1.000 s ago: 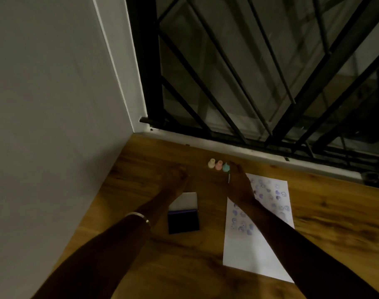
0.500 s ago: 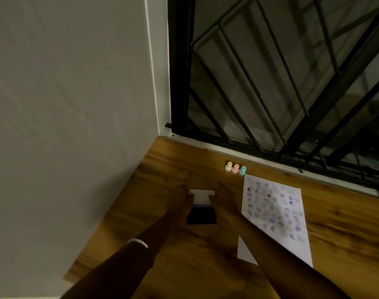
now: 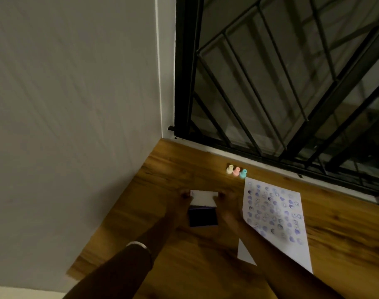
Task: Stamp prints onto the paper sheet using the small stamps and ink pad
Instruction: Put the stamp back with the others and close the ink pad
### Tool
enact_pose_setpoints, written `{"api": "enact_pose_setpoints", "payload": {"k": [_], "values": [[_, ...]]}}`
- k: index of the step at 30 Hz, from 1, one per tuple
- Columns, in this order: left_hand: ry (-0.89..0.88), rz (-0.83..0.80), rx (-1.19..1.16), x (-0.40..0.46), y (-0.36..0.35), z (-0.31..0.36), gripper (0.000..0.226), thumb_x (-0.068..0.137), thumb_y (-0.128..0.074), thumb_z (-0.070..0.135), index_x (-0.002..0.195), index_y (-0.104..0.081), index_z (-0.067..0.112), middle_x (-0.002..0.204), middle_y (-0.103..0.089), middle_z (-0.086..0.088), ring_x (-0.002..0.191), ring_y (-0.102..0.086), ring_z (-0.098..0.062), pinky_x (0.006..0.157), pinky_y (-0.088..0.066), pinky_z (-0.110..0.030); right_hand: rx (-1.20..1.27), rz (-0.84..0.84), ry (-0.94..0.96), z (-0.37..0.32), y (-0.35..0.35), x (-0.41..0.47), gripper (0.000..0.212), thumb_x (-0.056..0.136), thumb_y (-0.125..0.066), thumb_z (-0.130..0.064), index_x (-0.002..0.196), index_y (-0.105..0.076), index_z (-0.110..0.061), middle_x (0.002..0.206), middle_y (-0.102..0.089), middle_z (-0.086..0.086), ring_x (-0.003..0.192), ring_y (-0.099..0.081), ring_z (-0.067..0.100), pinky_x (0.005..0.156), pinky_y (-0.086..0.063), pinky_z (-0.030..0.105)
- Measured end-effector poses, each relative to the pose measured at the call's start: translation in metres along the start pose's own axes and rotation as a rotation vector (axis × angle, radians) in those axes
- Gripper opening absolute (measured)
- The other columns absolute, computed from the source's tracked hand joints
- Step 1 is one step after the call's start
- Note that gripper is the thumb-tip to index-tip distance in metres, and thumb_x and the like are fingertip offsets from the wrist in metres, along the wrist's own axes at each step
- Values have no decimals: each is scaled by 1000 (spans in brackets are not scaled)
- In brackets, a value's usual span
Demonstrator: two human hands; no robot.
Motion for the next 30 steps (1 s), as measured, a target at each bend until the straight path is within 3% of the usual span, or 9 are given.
{"api": "enact_pose_setpoints", "payload": {"k": [3,5,7,10,13,17,21,24,30], "values": [[-150,25,45,-5,6,2,18,97,-52,18,101,-64,4,106,-65,-24,103,-62,-38,89,-48,-46,9,-57,134,-5,12,-13,13,90,-59,-8,95,-67,-17,100,-67,0,92,-61,12,80,-44,20],[-225,30,61,-14,12,1,17,94,-54,20,96,-66,8,102,-67,-21,98,-64,-37,88,-52,-51,-20,-92,190,-3,17,-22,24,89,-58,-9,86,-63,-32,90,-64,-14,86,-61,3,73,-44,10],[-264,8,116,-25,13,-2,26,88,-51,31,93,-67,11,100,-68,-18,93,-65,-34,82,-55,-46,-100,-124,251,1,18,-30,27,90,-59,-13,82,-61,-38,91,-60,-20,85,-58,-2,70,-42,5],[-334,19,345,-37,13,-12,20,94,-50,25,95,-69,19,106,-68,-6,89,-64,-20,71,-49,-21,-226,-175,338,10,16,-41,16,88,-61,-15,96,-65,-28,106,-61,-9,95,-54,3,75,-36,5],[-398,20,439,-44,9,-25,19,91,-53,9,102,-66,16,122,-63,-5,103,-62,-23,81,-53,-31,-269,-245,418,21,10,-53,22,85,-63,-22,107,-62,-23,120,-61,-3,109,-55,9,85,-41,9],[-518,-4,472,-56,3,-35,24,86,-63,16,110,-60,14,139,-51,-4,117,-57,-24,91,-54,-34,-350,-273,443,33,3,-64,35,88,-63,-22,121,-54,-25,138,-51,-2,125,-47,14,102,-46,29],[-605,-9,527,-59,0,-39,31,85,-66,37,108,-60,17,145,-45,-2,123,-51,-17,95,-52,-31,-366,-261,486,27,1,-63,25,87,-63,-25,111,-56,-28,133,-54,-2,122,-47,13,97,-38,21],[-590,4,518,-56,-1,-36,29,84,-67,35,107,-58,19,139,-49,-2,123,-52,-18,94,-46,-22,-375,-280,480,23,2,-57,25,83,-67,-31,105,-56,-27,129,-53,-2,122,-46,15,93,-38,20],[-572,-44,569,-52,-6,-30,40,82,-69,24,120,-56,17,138,-46,-6,125,-48,-24,97,-45,-29,-374,-338,444,19,-3,-54,46,81,-68,-28,123,-50,-28,137,-48,2,126,-43,21,101,-37,28]]}}
Point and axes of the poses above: each hand's wrist, its own x-axis towards the middle knuckle, its own y-axis out of the back of the hand, z = x × y, the point moved 5 cm from there along x, towards the middle knuckle
